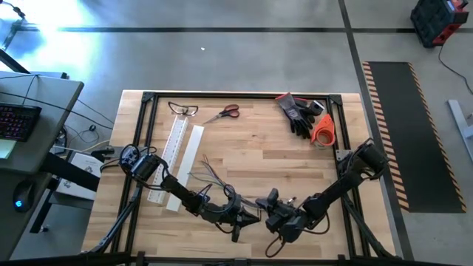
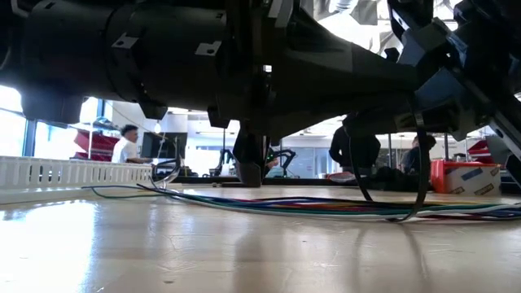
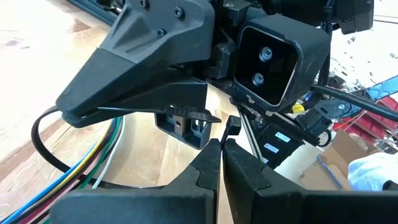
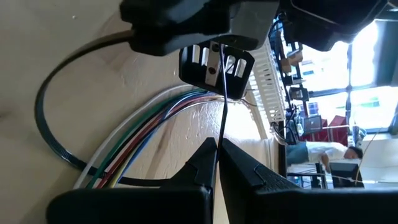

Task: Ziptie cables
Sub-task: Wrap the black zip tie around the cable

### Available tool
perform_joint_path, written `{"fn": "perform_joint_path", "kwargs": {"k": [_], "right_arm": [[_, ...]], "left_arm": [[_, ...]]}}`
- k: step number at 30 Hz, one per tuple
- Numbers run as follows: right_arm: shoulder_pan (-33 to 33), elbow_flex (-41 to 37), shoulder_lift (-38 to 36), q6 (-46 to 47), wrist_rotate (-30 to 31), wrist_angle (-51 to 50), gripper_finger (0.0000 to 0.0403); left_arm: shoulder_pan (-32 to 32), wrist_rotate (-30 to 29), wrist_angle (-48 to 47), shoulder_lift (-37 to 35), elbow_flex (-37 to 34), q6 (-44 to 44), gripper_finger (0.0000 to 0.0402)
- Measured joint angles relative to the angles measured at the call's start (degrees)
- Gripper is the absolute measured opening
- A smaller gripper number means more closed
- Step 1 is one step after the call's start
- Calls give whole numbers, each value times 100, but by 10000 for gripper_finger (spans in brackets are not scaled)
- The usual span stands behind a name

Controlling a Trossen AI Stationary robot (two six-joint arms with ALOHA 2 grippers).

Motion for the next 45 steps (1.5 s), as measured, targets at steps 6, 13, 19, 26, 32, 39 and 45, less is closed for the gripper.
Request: {"fn": "perform_joint_path", "kwargs": {"k": [6,13,19,26,32,39,45], "right_arm": [[25,0,0,-79,-20,9,0],[148,0,-2,-563,-15,438,0],[204,0,-2,-727,29,471,0],[371,-2,-2,-1126,232,617,0],[516,-2,-2,-1425,274,703,0],[632,-4,-3,-1606,238,806,0],[640,-4,-4,-1664,106,815,0]], "left_arm": [[0,-4,0,0,0,0,0],[0,-9,0,0,0,-7,0],[2,-24,0,0,0,-110,0],[95,163,7,0,0,-552,0],[171,284,23,0,-24,-805,0],[201,196,49,0,-42,-809,0],[199,163,37,0,-42,-807,0]]}}
